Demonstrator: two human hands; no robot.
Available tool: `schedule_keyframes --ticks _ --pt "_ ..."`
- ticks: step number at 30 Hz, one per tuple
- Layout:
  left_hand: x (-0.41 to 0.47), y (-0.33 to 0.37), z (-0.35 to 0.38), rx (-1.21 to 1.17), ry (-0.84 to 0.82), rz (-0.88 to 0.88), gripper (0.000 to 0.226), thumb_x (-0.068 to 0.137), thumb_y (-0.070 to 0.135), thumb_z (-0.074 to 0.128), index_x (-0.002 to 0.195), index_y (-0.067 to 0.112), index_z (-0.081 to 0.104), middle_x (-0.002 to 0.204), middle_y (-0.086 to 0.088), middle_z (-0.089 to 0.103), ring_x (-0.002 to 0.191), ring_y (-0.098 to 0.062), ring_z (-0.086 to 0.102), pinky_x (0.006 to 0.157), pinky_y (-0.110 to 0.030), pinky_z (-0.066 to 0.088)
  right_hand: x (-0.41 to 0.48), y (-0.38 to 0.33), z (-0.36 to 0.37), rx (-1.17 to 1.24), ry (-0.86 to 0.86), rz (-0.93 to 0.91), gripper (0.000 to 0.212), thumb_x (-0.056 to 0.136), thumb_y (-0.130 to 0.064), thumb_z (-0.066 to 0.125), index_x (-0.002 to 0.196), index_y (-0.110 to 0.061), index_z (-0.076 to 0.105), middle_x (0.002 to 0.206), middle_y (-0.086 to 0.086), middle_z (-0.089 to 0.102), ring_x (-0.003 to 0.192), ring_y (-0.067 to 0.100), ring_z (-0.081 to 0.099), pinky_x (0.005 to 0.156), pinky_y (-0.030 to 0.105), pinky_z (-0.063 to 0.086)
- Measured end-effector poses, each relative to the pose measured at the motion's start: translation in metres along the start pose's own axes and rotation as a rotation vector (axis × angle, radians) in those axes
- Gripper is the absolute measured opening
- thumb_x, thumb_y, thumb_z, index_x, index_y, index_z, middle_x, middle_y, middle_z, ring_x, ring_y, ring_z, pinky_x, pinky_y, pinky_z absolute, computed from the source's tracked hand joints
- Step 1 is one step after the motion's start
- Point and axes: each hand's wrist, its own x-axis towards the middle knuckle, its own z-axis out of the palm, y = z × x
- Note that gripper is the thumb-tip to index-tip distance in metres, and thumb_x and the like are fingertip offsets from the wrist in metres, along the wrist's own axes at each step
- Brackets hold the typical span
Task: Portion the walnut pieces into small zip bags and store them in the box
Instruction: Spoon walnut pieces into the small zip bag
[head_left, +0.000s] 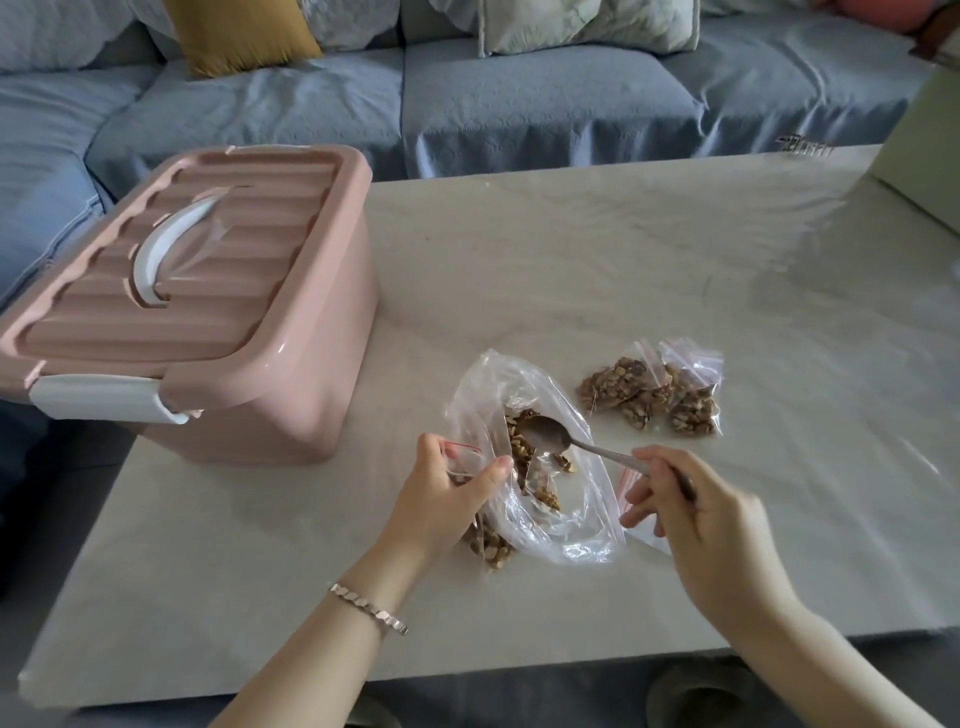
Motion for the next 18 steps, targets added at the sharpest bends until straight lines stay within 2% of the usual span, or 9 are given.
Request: schedule_keyframes --ticks 2,3,5,7,9,11,15,18 --pt "0.002 0.003 0.001 0.008 -0.01 0.004 0.038 0.08 0.043 0.066 0.098 0.02 0.041 0.091 0.014 0.051 0.082 0.006 0.05 0.069 -0.01 0.043 -0.001 0.007 0.009 -0.049 0.0 0.0 0.023 0.096 -0.03 0.043 0.104 -0.018 0.061 0.068 -0.016 0.062 0.07 -0.001 0.064 0.062 0.014 0.049" --pt "0.003 0.004 0.002 0.012 -0.009 0.011 0.039 0.081 0.042 0.066 0.099 0.019 0.041 0.09 0.016 0.05 0.081 0.007 0.049 0.064 -0.006 0.04 -0.002 0.011 0.013 -0.071 -0.008 0.007 0.023 0.096 -0.028 0.044 0.106 -0.017 0.061 0.067 -0.016 0.061 0.073 0.0 0.063 0.063 0.015 0.048" --pt "0.004 0.005 0.003 0.03 -0.025 0.022 0.038 0.081 0.043 0.065 0.099 0.021 0.04 0.09 0.018 0.048 0.081 0.008 0.048 0.062 -0.008 0.038 -0.005 0.015 0.02 -0.083 -0.039 0.054 0.019 0.095 -0.017 0.045 0.106 -0.021 0.06 0.064 -0.015 0.061 0.075 0.003 0.062 0.064 0.016 0.048" --pt "0.004 0.005 0.004 0.061 -0.058 0.029 0.034 0.081 0.045 0.064 0.095 0.026 0.039 0.091 0.018 0.046 0.082 0.007 0.048 0.062 -0.011 0.035 -0.013 0.013 0.025 -0.048 -0.064 0.087 0.022 0.094 -0.011 0.044 0.1 -0.029 0.056 0.063 -0.012 0.061 0.07 0.004 0.063 0.061 0.014 0.046" --pt "0.004 0.004 0.005 0.08 -0.068 0.031 0.032 0.081 0.045 0.064 0.091 0.03 0.038 0.092 0.018 0.046 0.082 0.006 0.048 0.061 -0.011 0.034 -0.019 0.009 0.029 0.082 -0.051 0.197 0.027 0.095 -0.009 0.041 0.091 -0.031 0.055 0.062 -0.004 0.063 0.06 0.007 0.064 0.055 0.013 0.044" --pt "0.004 0.003 0.005 0.068 -0.057 0.032 0.034 0.08 0.044 0.065 0.093 0.027 0.039 0.092 0.016 0.049 0.083 0.007 0.049 0.062 -0.009 0.036 -0.02 0.007 0.032 0.273 -0.006 0.368 0.027 0.097 -0.008 0.038 0.09 -0.025 0.059 0.061 0.005 0.065 0.054 0.012 0.064 0.048 0.017 0.043" --pt "0.003 0.003 0.004 0.048 -0.055 0.026 0.035 0.08 0.042 0.066 0.096 0.023 0.041 0.09 0.014 0.049 0.081 0.006 0.049 0.062 -0.003 0.038 -0.012 0.005 0.03 0.588 0.044 0.655 0.026 0.098 -0.006 0.035 0.09 -0.005 0.059 0.054 0.008 0.064 0.048 0.021 0.064 0.041 0.018 0.042" --pt "0.003 0.001 0.002 0.044 -0.062 0.021 0.033 0.079 0.044 0.065 0.091 0.028 0.039 0.094 0.015 0.05 0.086 0.006 0.049 0.065 -0.009 0.036 -0.008 0.003 0.023 0.723 0.058 0.79 0.024 0.098 -0.007 0.037 0.09 -0.001 0.06 0.055 0.01 0.065 0.047 0.018 0.064 0.042 0.017 0.044"
